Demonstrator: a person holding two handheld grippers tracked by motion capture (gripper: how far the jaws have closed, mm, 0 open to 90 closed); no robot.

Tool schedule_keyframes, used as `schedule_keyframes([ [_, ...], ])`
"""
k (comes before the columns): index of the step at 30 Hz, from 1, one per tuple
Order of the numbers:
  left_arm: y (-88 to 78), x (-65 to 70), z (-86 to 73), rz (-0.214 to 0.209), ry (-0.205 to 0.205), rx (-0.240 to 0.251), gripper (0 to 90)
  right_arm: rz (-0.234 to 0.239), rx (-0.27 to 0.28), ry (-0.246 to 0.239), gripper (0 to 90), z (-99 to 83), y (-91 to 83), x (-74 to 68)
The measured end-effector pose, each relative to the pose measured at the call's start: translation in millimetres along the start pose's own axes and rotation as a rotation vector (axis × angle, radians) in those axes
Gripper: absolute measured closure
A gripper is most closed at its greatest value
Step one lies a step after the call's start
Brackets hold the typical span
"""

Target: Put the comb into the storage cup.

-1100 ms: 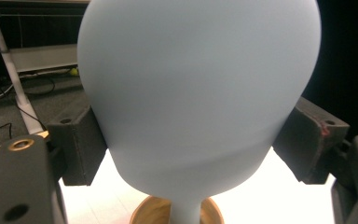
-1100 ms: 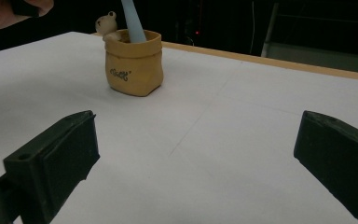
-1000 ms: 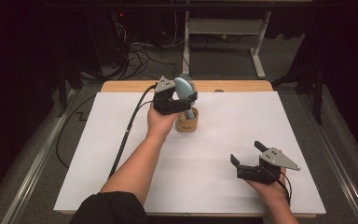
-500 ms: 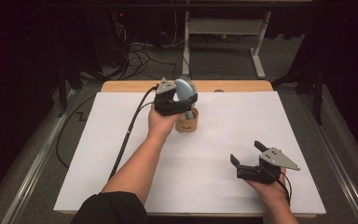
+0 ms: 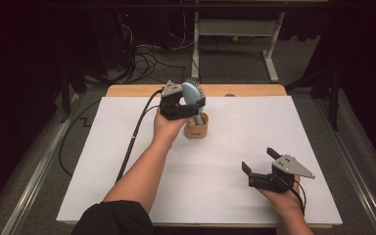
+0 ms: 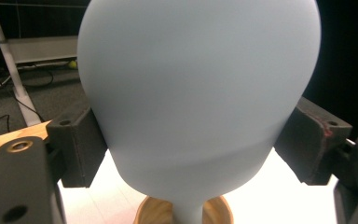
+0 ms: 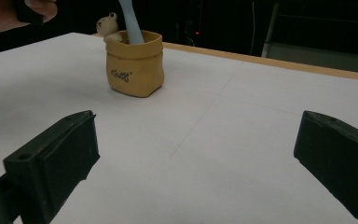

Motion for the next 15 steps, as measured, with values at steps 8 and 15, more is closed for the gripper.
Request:
schedule_keyframes([
  [8, -3.5, -6.7, 0.2, 0.006, -0.010, -0.010, 17.9, 0.001, -0.002, 0.005, 0.4, -0.5, 0.1, 0.6],
  [15, -7.7, -12.9, -1.1, 0.014, -0.018, -0.012, 16.5, 0.002, -0.002, 0.000, 0.5, -0.5, 0.0, 0.1],
])
Point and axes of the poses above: each handheld gripper's, and its own axes: y roughly forward along the jaws, z roughly out of its top, x roughly to its right, the point moved 1 cm from there along y, roughly forward along the jaws, and after that the axes turned 3 degrees about -x, right-handed, at the moved point
